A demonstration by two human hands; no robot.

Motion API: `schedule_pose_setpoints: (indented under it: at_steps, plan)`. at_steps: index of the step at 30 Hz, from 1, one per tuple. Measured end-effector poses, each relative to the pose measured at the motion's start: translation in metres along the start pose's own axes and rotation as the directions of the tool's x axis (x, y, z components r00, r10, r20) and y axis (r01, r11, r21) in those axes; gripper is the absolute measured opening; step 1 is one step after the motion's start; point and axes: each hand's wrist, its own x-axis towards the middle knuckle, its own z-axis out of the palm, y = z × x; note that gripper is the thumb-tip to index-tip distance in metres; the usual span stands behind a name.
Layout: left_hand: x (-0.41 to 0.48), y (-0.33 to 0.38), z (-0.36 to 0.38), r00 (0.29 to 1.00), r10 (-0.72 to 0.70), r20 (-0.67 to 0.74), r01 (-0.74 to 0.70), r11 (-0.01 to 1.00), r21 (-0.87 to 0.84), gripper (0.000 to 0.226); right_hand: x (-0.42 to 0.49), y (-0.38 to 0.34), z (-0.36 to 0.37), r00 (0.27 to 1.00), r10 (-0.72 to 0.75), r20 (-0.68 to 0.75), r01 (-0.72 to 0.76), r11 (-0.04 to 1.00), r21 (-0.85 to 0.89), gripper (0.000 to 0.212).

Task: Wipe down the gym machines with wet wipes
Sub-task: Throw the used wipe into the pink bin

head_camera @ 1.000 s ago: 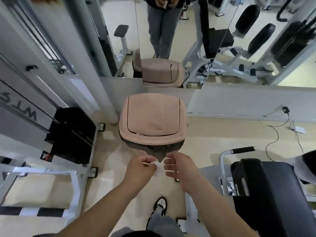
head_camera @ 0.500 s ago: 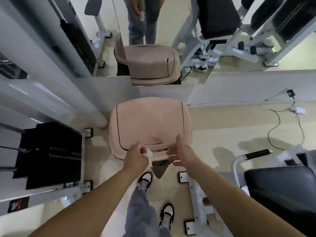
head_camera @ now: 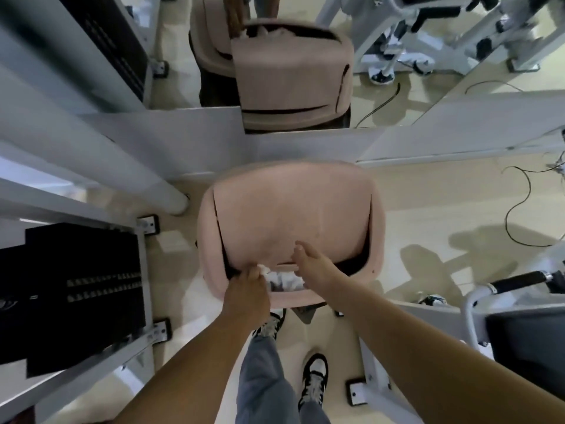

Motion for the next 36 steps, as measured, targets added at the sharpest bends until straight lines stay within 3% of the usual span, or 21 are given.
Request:
schedule_pose_setpoints:
  at_steps: [4,6,9,13,16,19,22,27,31,36]
  plan:
    - [0.005,-0.014,0.004,0.996,0.019,0.09,-0.044,0.96,0.276,0.023,0.01,-0.007,0.016,0.999,0.035,-0.038,-0.034,0.999,0.024,0.059]
    - [0.005,-0.011,0.003,0.993,0.045,0.109,-0.077,0.947,0.313,0.024,0.012,-0.01,0.015,0.997,0.053,-0.058,-0.052,0.998,0.02,0.057]
    - [0.013,-0.003,-0.002,0.998,-0.019,0.058,-0.004,0.926,0.378,0.036,0.012,-0.011,0.007,0.993,0.066,-0.099,-0.063,0.997,0.036,0.053]
    - [0.016,-0.004,-0.01,0.999,0.034,-0.037,-0.022,0.958,0.287,0.033,0.002,-0.012,-0.005,0.989,0.066,-0.135,-0.059,0.997,0.059,0.051]
    - [0.008,-0.012,0.002,0.995,0.063,0.077,-0.083,0.956,0.283,0.029,-0.011,-0.009,-0.009,0.987,0.064,-0.147,-0.054,0.996,0.071,0.047]
    - [0.005,-0.015,0.004,0.998,0.05,0.036,-0.058,0.954,0.293,0.032,-0.023,-0.004,-0.008,0.991,0.05,-0.122,-0.039,0.995,0.095,0.043]
    - [-0.008,0.002,-0.021,0.994,0.06,0.093,-0.085,0.952,0.295,0.026,-0.036,-0.003,-0.009,0.991,0.057,-0.121,-0.039,0.988,0.147,0.039]
    - [-0.023,0.038,-0.07,0.994,0.104,0.023,-0.105,0.992,0.076,0.028,-0.071,-0.005,-0.024,0.985,0.076,-0.158,-0.04,0.975,0.22,0.03]
    - [-0.044,0.071,-0.122,0.985,0.174,0.002,-0.173,0.982,-0.076,0.042,-0.114,-0.006,-0.046,0.978,0.063,-0.2,-0.004,0.959,0.283,0.022]
    - [-0.068,0.122,-0.155,0.967,0.245,-0.07,-0.254,0.947,-0.195,0.029,-0.177,0.015,-0.074,0.954,0.078,-0.288,0.043,0.919,0.392,0.024]
